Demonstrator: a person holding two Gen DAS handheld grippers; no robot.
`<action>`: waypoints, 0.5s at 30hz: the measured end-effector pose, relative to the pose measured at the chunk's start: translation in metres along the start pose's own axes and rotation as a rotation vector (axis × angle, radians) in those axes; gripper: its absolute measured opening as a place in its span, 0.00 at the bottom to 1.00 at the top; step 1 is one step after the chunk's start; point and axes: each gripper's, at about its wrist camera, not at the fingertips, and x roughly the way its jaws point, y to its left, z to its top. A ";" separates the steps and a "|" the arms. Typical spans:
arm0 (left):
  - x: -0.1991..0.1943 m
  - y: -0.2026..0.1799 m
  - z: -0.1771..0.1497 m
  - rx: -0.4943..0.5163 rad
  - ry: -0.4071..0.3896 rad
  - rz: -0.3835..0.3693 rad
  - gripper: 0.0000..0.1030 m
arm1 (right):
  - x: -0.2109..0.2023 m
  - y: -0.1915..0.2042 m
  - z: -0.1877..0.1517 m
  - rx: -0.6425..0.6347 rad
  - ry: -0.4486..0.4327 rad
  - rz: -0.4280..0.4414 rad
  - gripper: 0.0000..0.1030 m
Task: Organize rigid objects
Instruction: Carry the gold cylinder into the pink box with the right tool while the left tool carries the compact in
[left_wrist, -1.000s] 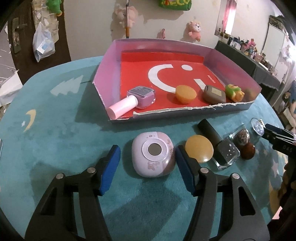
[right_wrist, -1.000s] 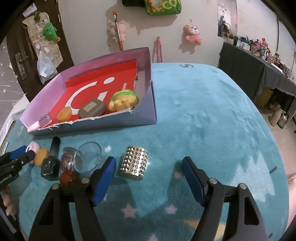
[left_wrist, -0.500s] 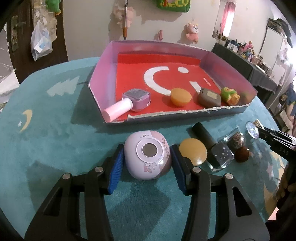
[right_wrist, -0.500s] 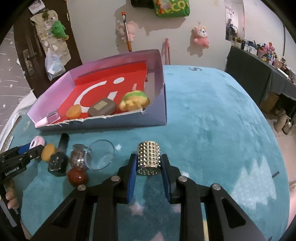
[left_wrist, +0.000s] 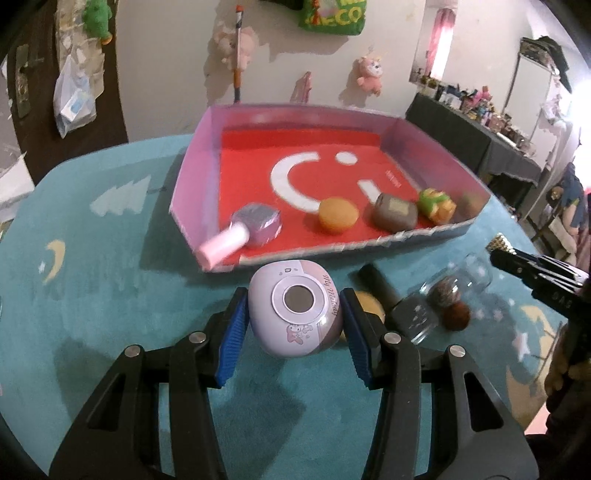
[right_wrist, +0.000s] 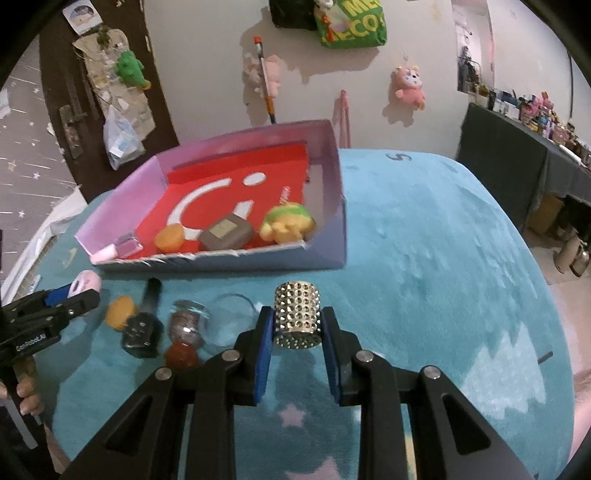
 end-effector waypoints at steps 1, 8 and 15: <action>-0.002 -0.001 0.005 0.003 -0.007 -0.008 0.46 | -0.002 0.001 0.002 -0.005 -0.008 0.015 0.27; 0.013 0.000 0.058 0.029 0.002 -0.078 0.46 | -0.004 0.020 0.043 -0.062 -0.051 0.098 0.27; 0.059 0.001 0.096 0.056 0.083 -0.057 0.46 | 0.036 0.033 0.092 -0.119 -0.007 0.133 0.27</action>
